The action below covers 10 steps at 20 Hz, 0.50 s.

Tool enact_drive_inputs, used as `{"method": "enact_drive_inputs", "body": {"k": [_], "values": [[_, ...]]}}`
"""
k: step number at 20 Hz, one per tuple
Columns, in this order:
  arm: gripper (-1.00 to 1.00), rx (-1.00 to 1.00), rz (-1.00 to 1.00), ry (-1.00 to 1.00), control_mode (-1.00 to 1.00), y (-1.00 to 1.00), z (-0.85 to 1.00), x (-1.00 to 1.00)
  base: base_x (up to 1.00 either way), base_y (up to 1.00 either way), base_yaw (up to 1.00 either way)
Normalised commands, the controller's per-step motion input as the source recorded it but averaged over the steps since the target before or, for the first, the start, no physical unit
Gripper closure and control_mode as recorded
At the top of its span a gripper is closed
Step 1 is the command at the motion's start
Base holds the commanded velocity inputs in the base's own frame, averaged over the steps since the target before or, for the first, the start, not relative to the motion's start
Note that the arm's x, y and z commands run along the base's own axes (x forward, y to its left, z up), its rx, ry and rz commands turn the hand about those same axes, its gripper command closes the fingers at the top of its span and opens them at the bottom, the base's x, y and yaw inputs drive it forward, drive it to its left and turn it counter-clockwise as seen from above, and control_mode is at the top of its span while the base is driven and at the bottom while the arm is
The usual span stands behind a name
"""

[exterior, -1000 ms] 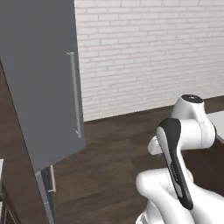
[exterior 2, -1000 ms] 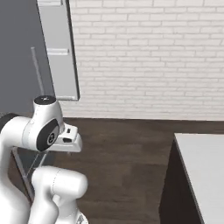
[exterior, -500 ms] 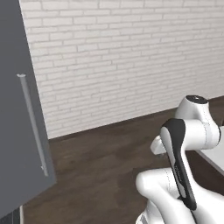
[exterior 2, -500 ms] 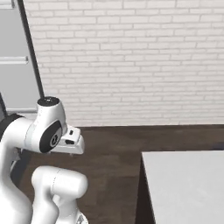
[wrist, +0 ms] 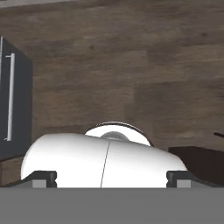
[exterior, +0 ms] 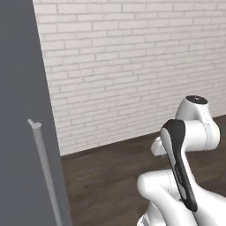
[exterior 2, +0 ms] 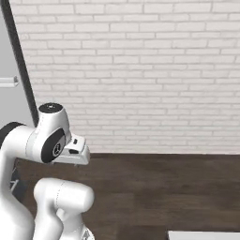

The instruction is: Place one lemon and one fish in each tupperware on the nearby counter, to pack two identical lunches.

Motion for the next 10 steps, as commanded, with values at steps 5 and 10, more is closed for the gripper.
{"method": "enact_drive_inputs", "body": {"k": [5,10], "values": [[-1.0,0.0,0.0,0.0,1.0,0.0,0.0,0.0,1.0,-0.03,0.18],[-1.0,0.0,0.0,0.0,1.0,0.0,0.0,0.0,1.0,-0.19,0.21]]}}
